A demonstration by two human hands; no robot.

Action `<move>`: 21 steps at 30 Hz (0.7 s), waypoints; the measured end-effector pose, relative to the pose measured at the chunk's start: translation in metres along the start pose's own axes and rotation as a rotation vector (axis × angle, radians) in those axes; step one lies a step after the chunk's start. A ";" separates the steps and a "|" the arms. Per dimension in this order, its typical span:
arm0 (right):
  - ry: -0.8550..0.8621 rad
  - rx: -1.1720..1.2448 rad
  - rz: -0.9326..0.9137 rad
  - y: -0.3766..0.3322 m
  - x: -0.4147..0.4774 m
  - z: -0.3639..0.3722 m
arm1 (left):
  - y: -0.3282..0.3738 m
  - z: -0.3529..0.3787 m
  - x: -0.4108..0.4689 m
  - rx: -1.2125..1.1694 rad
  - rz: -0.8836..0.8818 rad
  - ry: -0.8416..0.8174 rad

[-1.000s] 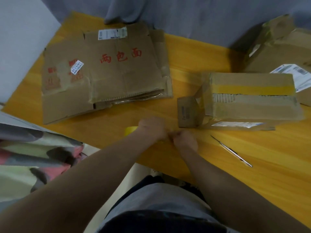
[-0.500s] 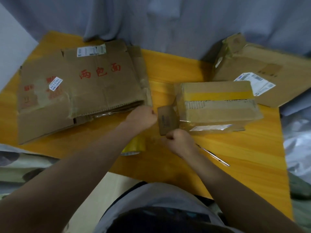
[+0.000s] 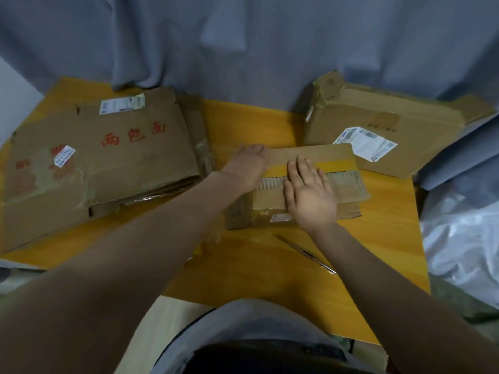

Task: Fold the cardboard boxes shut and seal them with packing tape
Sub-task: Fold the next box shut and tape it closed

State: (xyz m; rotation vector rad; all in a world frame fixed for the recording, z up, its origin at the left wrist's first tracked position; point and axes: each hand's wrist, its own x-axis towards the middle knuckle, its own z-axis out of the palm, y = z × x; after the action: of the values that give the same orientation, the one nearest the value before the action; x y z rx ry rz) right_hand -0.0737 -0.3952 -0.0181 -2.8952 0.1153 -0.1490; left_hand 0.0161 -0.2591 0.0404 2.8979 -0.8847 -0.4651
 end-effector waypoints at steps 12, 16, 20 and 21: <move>0.208 -0.036 -0.104 0.005 0.004 0.004 | -0.024 -0.029 0.036 -0.147 -0.100 -0.344; 0.411 0.291 0.214 -0.004 -0.021 -0.002 | -0.045 -0.022 0.019 -0.198 -0.132 -0.300; 0.318 0.954 0.561 -0.032 -0.046 -0.001 | -0.070 -0.016 0.002 -0.260 -0.167 -0.254; 0.209 1.127 0.587 -0.041 -0.046 -0.004 | -0.072 -0.015 -0.002 -0.295 -0.174 -0.236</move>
State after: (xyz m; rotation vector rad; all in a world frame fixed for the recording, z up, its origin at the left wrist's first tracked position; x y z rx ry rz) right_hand -0.1166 -0.3519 -0.0089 -1.6364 0.6598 -0.2866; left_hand 0.0576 -0.1984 0.0441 2.6922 -0.5318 -0.8858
